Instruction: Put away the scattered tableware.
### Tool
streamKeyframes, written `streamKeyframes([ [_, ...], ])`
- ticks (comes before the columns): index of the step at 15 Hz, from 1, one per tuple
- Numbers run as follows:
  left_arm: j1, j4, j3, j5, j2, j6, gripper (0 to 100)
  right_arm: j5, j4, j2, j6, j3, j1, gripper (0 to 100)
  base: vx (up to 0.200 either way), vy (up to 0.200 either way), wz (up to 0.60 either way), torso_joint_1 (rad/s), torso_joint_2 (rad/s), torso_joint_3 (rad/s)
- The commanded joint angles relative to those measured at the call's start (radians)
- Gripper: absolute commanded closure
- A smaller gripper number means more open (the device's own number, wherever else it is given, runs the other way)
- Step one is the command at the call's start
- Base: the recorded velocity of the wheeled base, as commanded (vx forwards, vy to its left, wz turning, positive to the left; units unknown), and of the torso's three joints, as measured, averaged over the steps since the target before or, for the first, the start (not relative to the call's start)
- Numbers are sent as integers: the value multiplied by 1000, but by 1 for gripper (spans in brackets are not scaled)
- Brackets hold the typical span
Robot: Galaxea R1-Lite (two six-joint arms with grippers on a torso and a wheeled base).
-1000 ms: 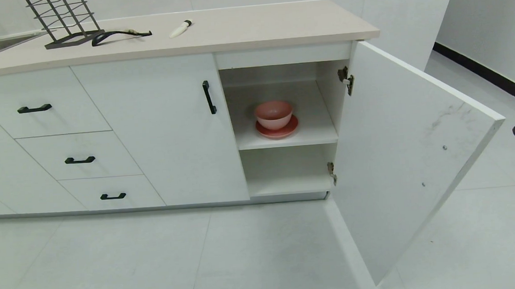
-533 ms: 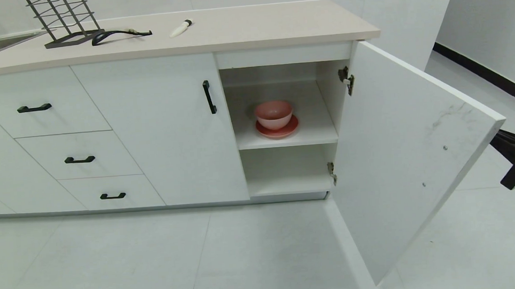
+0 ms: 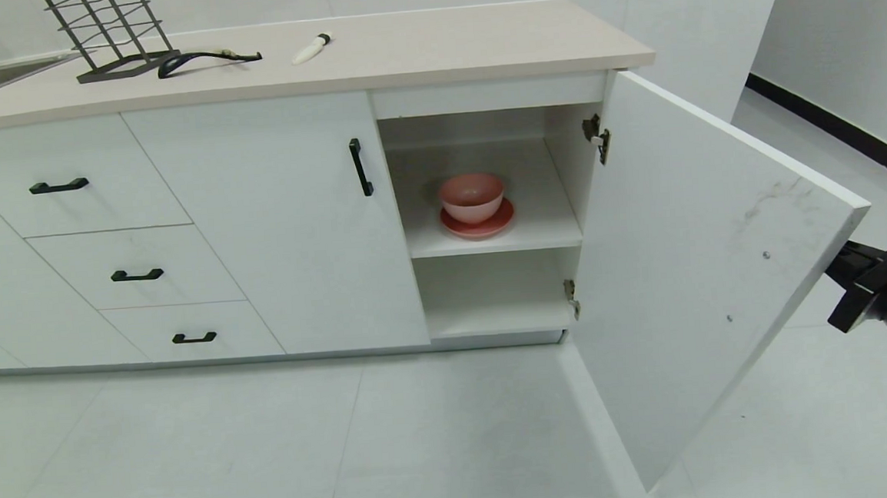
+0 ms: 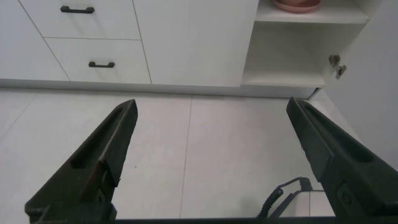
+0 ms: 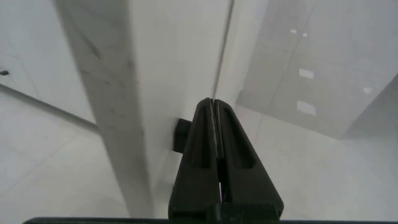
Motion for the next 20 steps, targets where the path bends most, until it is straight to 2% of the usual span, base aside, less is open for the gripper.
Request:
streamKeyframes([
  [1,0,0,0,0,0,0,0,0,5,24,0,-2,50,100,0,0,0,0,0,0],
  [9,0,0,2,2,0,0,0,0,5,30,0,-4,190,100,0,0,0,0,0,0],
  [12,0,0,0,0,0,0,0,-1,3,41,0,-17,211,100,0,0,0,0,0,0],
  [20,-1,0,0,0,0,0,0,-1,3,168,2,-198,349,100,0,0,0,0,0,0],
])
